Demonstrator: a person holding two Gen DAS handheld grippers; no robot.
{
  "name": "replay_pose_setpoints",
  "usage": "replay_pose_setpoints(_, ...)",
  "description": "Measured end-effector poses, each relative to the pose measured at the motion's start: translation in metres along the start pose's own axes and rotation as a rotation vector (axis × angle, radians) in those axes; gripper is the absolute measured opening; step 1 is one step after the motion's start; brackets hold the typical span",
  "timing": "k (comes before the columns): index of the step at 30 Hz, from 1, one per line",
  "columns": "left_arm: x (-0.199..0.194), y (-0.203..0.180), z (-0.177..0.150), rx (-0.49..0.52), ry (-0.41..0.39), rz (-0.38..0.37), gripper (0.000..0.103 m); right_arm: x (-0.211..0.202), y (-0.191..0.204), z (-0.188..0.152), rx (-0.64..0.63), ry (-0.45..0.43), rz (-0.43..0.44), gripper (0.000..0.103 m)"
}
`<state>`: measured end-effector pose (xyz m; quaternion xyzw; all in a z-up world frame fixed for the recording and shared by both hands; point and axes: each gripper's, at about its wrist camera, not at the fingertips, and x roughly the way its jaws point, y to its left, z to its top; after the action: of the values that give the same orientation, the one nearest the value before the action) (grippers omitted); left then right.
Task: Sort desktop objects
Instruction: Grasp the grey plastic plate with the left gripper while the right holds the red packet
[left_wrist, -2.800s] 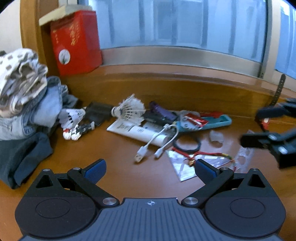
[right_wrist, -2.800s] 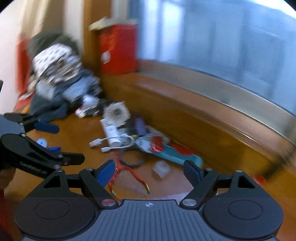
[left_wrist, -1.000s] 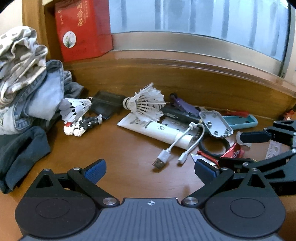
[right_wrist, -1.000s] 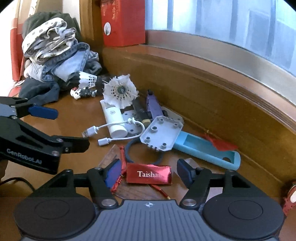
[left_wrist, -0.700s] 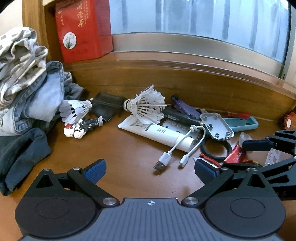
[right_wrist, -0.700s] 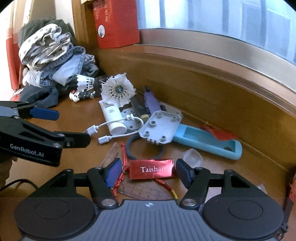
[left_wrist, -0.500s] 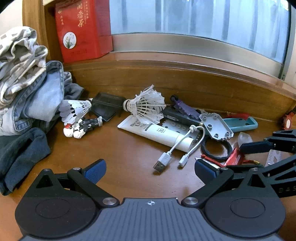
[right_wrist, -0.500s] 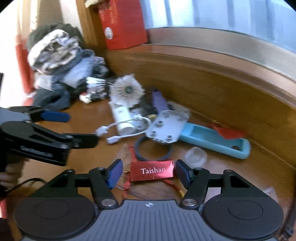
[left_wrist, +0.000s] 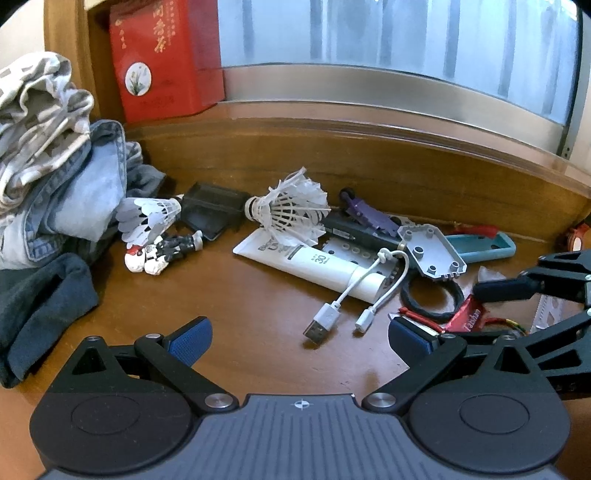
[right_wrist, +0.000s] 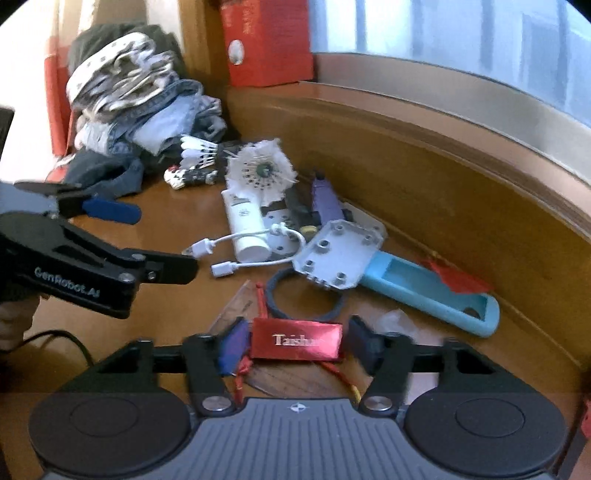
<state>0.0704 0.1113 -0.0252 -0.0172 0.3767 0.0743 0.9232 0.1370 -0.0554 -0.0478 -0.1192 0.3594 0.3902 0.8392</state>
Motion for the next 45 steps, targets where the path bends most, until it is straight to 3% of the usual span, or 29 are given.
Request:
replay_pose_setpoints(4, 0.0, 0.0, 0.001, 0.009, -0.009, 0.0, 0.103, -0.012, -0.001, -0.003, 0.017, -0.012, -0.009, 0.056)
replay_pose_setpoints(9, 0.001, -0.015, 0.011, 0.11, -0.059, -0.049, 0.103, -0.027, -0.003, -0.007, 0.039, -0.027, -0.02, 0.056)
replay_pose_setpoints(12, 0.007, -0.034, 0.02, 0.285, -0.102, -0.134, 0.103, -0.036, -0.01, -0.016, 0.087, -0.031, -0.041, 0.056)
replay_pose_setpoints(16, 0.027, -0.059, 0.034, 0.62, -0.131, -0.298, 0.103, -0.048, -0.019, -0.028, 0.152, -0.036, -0.069, 0.056)
replay_pose_setpoints(18, 0.041, -0.065, 0.042, 0.714, -0.114, -0.355, 0.103, -0.054, -0.024, -0.034, 0.184, -0.038, -0.084, 0.056)
replay_pose_setpoints(24, 0.072, -0.069, 0.067, 0.854, -0.046, -0.546, 0.101, -0.061, -0.03, -0.045, 0.245, -0.041, -0.108, 0.056)
replay_pose_setpoints(29, 0.084, -0.078, 0.063, 0.983, 0.0, -0.606, 0.102, -0.057, -0.032, -0.046, 0.274, -0.037, -0.12, 0.056)
replay_pose_setpoints(32, 0.092, -0.075, 0.068, 0.932, 0.024, -0.654, 0.097, -0.055, -0.031, -0.045, 0.281, -0.036, -0.124, 0.056)
replay_pose_setpoints(34, 0.097, -0.072, 0.07, 0.88, 0.042, -0.683, 0.083, -0.054, -0.03, -0.045, 0.282, -0.033, -0.127, 0.056)
replay_pose_setpoints(37, 0.097, -0.066, 0.069, 0.821, 0.044, -0.695, 0.07, -0.054, -0.028, -0.045, 0.281, -0.035, -0.135, 0.056)
replay_pose_setpoints(45, 0.068, -0.05, 0.056, 0.667, 0.003, -0.659, 0.07, -0.064, -0.024, -0.044, 0.28, -0.074, -0.157, 0.056)
